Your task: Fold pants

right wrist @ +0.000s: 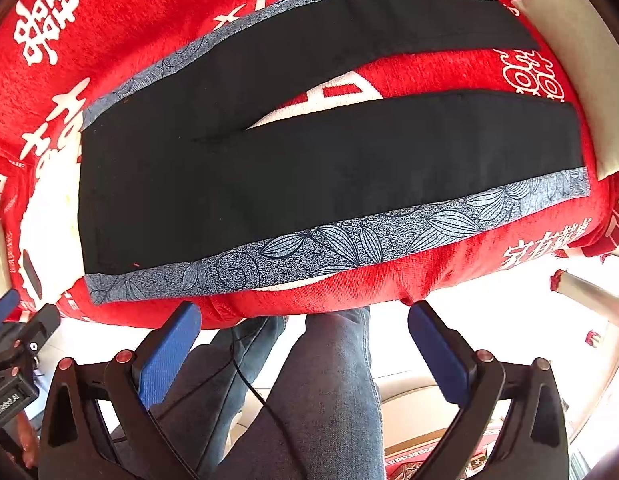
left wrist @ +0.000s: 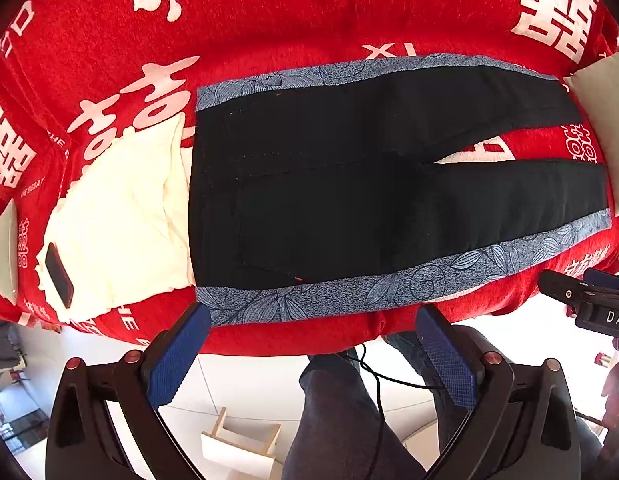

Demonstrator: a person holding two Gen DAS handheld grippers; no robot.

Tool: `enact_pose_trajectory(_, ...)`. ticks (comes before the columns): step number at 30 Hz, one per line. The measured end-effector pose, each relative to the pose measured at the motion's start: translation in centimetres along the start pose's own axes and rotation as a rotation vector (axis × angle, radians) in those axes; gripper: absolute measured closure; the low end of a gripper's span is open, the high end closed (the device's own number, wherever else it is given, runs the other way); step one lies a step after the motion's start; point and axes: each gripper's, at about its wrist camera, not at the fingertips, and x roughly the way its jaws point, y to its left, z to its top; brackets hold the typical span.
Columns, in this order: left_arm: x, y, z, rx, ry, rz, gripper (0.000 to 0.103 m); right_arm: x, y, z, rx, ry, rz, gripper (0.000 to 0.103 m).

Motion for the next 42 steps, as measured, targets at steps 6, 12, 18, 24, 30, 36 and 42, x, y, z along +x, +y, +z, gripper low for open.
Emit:
enact_pose_trajectory(6,0.2,-0.8,-0.7,-0.09,0.01,0.003,0.0,-0.6,-1.6,0.2,-0.008,-0.003,0.022,0.0)
enact_pose_trajectory(12,0.8,-1.7,-1.5,-0.169,0.023,0.013,0.0,-0.8,-2.8,0.4,-0.054,-0.016,0.015,0.0)
enact_pose_trajectory(18,1.3,-2.0,-1.8,-0.174,0.028,0.015,0.0,-0.5,-3.2,0.5,-0.064,-0.02,0.038,0.0)
enact_pose_trajectory(24,3.1,-0.7,-1.8,-0.171,0.006,-0.025,0.0,0.7,-2.7,0.1,-0.028,-0.043,0.088,0.0)
enact_pose_trajectory(30,7.0,2.1,-2.7,-0.248,-0.017,-0.151,0.0,3.3,-2.1,-0.8,0.042,-0.059,0.23,0.0)
enact_pose_trajectory(36,13.2,4.7,-5.2,-0.39,-0.007,-0.367,0.002,8.8,-3.7,-1.9,0.174,-0.056,0.475,0.0)
enact_pose_trajectory(42,17.4,4.8,-6.9,-0.439,0.009,-0.437,0.01,15.2,-6.2,-3.7,0.255,-0.049,0.635,0.012)
